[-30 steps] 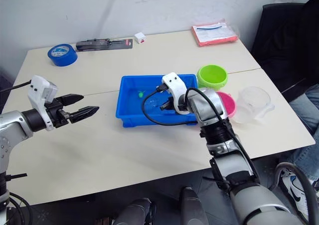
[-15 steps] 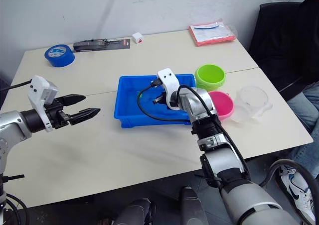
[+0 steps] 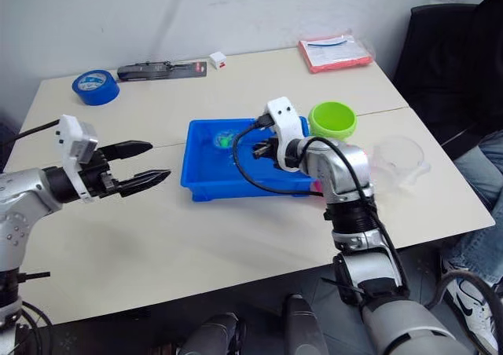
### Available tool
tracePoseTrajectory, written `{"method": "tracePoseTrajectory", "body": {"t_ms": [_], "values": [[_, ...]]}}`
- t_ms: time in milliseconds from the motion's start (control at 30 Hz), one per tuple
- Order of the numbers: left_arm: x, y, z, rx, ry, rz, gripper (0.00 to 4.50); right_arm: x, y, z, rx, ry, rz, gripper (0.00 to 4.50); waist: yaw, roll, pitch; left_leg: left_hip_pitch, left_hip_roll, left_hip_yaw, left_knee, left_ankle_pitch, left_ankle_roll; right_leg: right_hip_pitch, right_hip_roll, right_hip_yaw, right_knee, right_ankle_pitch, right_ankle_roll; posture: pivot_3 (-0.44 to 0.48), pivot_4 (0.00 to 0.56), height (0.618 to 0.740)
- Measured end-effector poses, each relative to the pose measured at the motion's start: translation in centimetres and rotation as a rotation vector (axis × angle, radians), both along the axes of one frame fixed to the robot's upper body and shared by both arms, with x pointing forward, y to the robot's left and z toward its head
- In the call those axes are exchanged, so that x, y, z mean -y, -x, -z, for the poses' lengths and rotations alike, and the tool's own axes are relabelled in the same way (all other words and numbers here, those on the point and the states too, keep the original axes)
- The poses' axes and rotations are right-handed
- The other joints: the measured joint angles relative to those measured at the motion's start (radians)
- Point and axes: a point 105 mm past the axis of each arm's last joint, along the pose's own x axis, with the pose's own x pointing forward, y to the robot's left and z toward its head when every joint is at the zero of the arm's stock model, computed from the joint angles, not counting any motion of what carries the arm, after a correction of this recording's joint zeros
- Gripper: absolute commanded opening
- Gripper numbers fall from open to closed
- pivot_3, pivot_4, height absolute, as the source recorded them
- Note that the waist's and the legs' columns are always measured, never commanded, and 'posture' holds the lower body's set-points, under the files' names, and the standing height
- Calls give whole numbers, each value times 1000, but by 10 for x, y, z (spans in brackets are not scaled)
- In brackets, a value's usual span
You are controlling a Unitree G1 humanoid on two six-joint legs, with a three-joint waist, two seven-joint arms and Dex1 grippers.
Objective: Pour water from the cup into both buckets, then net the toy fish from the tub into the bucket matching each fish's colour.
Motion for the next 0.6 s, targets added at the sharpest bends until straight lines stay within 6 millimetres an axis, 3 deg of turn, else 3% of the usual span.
{"method": "tracePoseTrajectory", "body": {"t_ms": [233,300,433,600], "values": [[23,-21,-2,24,19,114,4500,40,16,-31,90,-48,76,785,13,0,0,0,0,1,0,0,0,0,0,0,0,0,0,0,150,740],[30,-26,-2,28,25,137,4500,58,17,-41,120,-48,134,785,19,0,0,0,-1,1,1,0,0,0,-1,0,0,0,0,0,150,740],[42,-31,0,30,44,190,4500,113,16,-58,172,-16,319,785,22,0,0,0,-1,1,1,0,0,0,-1,0,0,0,0,0,150,740],[46,-32,-5,59,44,230,4500,154,20,-56,175,51,445,785,19,0,0,0,0,3,0,0,0,0,-1,2,0,0,0,0,150,740]]}}
